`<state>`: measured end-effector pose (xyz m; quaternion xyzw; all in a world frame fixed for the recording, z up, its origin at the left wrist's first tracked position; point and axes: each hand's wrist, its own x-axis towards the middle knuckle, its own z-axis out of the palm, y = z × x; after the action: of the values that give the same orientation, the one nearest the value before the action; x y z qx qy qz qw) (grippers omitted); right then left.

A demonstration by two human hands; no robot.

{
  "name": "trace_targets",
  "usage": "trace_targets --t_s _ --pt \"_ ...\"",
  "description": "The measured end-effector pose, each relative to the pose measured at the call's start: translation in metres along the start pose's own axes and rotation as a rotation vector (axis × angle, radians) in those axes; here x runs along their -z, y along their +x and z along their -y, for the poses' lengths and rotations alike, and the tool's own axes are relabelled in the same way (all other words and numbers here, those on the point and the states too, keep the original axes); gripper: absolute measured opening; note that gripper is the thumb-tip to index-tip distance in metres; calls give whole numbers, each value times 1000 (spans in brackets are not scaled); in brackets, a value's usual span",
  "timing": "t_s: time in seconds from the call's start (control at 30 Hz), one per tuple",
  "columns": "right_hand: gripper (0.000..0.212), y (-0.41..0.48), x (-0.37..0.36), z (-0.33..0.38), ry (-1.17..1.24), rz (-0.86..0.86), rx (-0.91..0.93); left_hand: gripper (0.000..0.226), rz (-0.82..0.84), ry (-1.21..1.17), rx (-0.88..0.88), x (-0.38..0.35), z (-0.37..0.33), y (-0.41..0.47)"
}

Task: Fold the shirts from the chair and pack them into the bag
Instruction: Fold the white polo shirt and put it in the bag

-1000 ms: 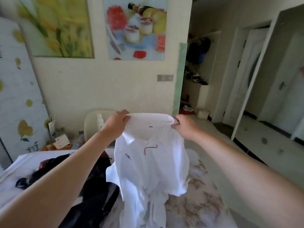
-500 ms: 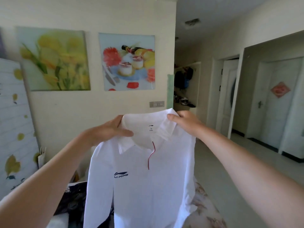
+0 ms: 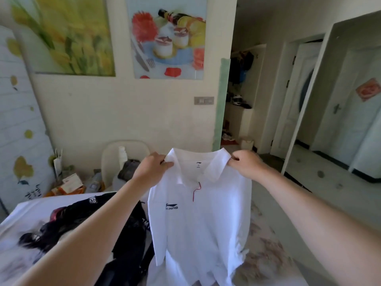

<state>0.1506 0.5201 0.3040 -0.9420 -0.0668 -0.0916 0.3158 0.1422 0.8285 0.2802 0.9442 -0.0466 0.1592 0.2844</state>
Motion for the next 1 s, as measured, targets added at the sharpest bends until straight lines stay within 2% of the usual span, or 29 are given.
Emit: trace_targets --t_s 0.1,0.2,0.33,0.43,0.5,0.57,0.63,0.67,0.73,0.8,0.87,0.93,1.0 --pt "50 7 -24 -19 -51 64 9 40 -12 171 5 -22 15 3" --pt "50 23 -46 -45 -221 133 -5 35 138 324 106 -44 24 12" --pt "46 48 -79 -73 -348 170 -132 25 372 147 283 -86 30 28" --pt "36 75 -105 -90 -208 127 -258 28 277 -27 382 -118 41 59" --pt "30 98 -123 -101 -95 58 -228 30 129 -73 406 -138 49 81" --pt "16 120 -141 -115 97 145 -180 38 74 -107 427 -157 53 96" --pt "76 128 -162 -133 285 362 -188 65 108 -169 465 -177 59 101" --pt "91 127 -172 -143 286 446 -209 78 135 -188 484 -189 63 101" --pt "88 121 -192 -168 156 487 -209 90 195 -81 465 -215 72 95" --pt "72 107 -212 -197 37 494 -235 83 284 86 394 -246 80 82" --pt "60 86 -228 -220 -41 570 -236 71 408 71 326 -277 87 64" --pt "56 58 -246 -236 -141 619 -155 63 533 80 249 -305 91 40" --pt "59 28 -262 -244 -210 555 7 58 614 122 188 -327 95 11"
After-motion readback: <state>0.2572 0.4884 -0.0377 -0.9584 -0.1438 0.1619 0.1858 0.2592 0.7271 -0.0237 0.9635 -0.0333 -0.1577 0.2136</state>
